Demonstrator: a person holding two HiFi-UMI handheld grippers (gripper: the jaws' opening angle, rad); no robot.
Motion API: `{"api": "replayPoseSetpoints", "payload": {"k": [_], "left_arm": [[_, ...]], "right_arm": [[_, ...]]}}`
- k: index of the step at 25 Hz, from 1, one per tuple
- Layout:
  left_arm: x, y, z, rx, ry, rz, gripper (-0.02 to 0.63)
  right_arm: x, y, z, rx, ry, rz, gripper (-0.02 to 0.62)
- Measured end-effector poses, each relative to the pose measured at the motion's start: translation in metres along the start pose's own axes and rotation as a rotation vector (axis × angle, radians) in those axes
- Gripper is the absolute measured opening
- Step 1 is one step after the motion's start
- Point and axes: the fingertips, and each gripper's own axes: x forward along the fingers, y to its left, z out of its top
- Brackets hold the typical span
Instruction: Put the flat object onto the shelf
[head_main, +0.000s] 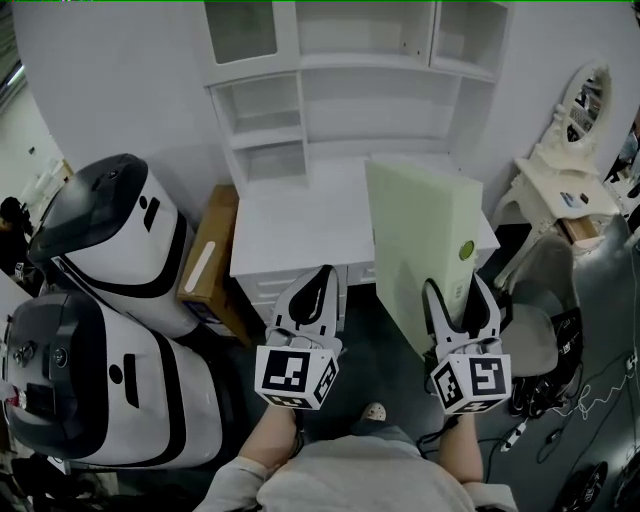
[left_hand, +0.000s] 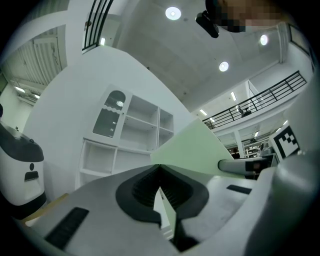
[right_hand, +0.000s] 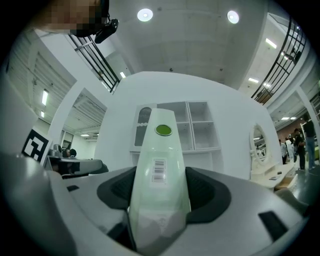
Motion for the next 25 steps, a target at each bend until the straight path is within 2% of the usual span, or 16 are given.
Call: {"api": "replayPoseSetpoints", "payload": {"k": [13, 19, 25], "left_arm": [[0.089, -0.028, -0.003, 0.029, -0.032, 0.077, 0.014], [0.109, -0.031, -0.01, 0.031, -0.018, 0.094, 0.014], [0.126, -0.015, -0.017, 0.028, -0.01, 0.099, 0.014]], "right_arm": [[0.062, -0.081, 0.001, 0.0, -0.016, 0.089, 0.29], [0.08, -0.099, -0.004, 0.029, -0.022, 0.105, 0.291], [0.102, -0.102, -0.014, 0.051, -0.015, 0.096, 0.29]]}}
